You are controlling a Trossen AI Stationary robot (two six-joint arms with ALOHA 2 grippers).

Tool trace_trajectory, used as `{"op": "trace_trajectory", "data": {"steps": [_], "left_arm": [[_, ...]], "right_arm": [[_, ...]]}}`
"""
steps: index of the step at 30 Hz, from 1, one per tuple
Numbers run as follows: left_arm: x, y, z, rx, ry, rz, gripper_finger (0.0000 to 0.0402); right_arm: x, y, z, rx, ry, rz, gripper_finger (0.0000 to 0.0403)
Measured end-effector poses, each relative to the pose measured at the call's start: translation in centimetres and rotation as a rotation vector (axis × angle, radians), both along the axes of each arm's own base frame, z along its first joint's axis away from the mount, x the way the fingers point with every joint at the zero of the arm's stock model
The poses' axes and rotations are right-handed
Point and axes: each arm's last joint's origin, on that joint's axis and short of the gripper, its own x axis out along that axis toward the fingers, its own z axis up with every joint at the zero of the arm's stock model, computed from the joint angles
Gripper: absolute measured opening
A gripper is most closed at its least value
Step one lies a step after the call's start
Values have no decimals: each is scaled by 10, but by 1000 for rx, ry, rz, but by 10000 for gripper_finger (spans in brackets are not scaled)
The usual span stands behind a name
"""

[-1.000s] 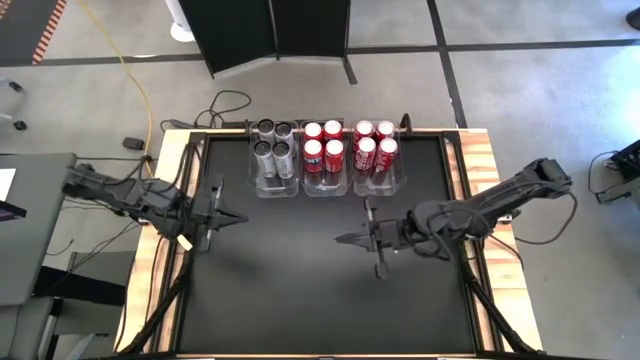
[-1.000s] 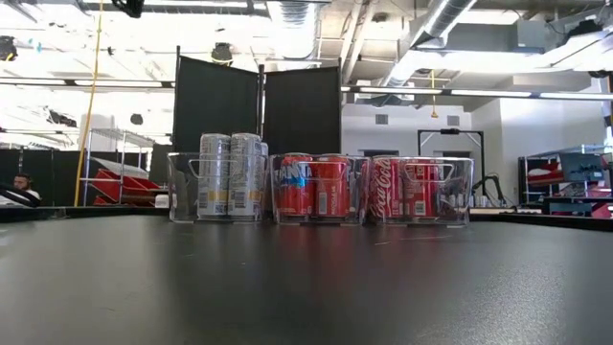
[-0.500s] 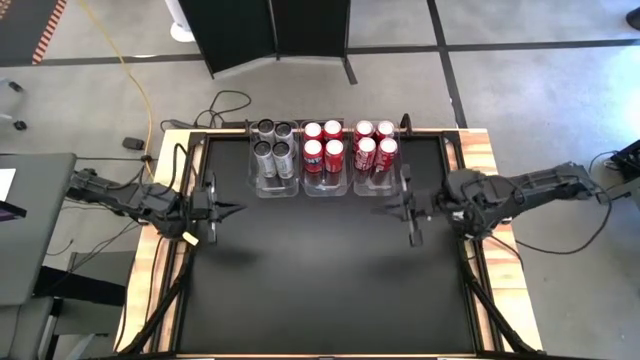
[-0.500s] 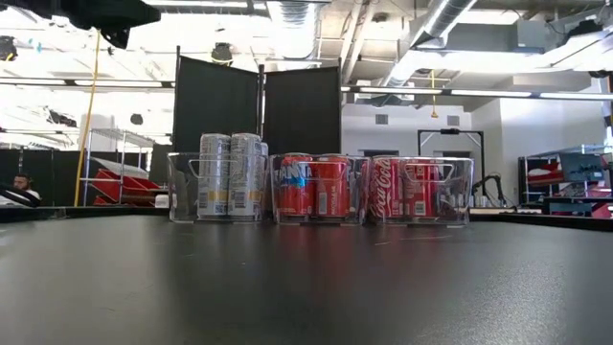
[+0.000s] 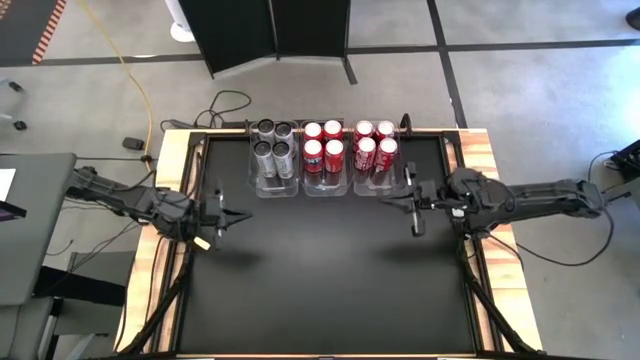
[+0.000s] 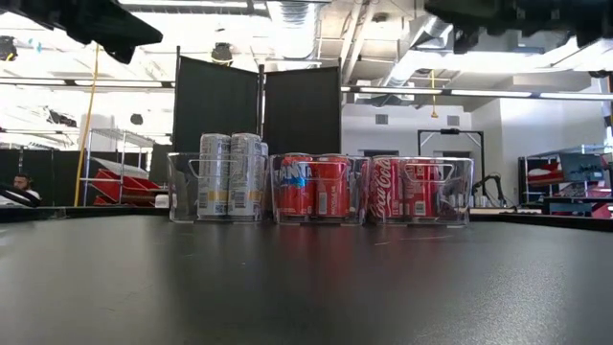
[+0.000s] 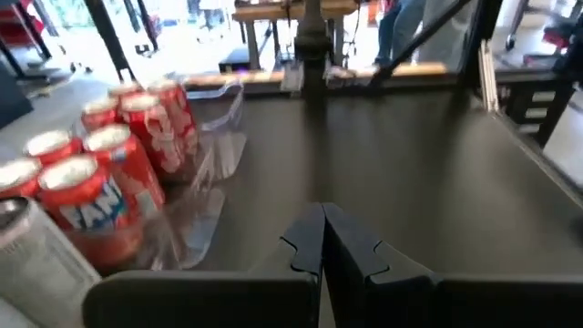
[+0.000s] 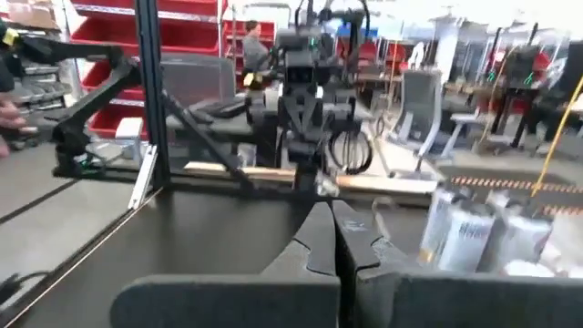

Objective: Sort soda cans
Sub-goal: Return to Home Position

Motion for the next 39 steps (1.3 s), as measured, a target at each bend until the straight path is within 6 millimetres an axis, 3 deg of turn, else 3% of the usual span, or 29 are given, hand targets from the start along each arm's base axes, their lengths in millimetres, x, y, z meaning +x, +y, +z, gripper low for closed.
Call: {"op": "trace_trajectory", "data": {"steps": [8, 20, 27, 39], "left_arm": [[0, 2, -39, -63, 67, 40, 0], [1, 2, -72, -119, 30, 48, 0], [-1, 3, -81, -128, -36, 40, 0], [-9, 5, -77, -93, -67, 30, 0]], "right_arm": [[-7, 2, -25, 65, -147, 74, 0], [-12, -4, -56, 146, -77, 36, 0], [-13, -3, -54, 125, -108, 50, 0], [-12, -2, -55, 57, -102, 63, 0]]}}
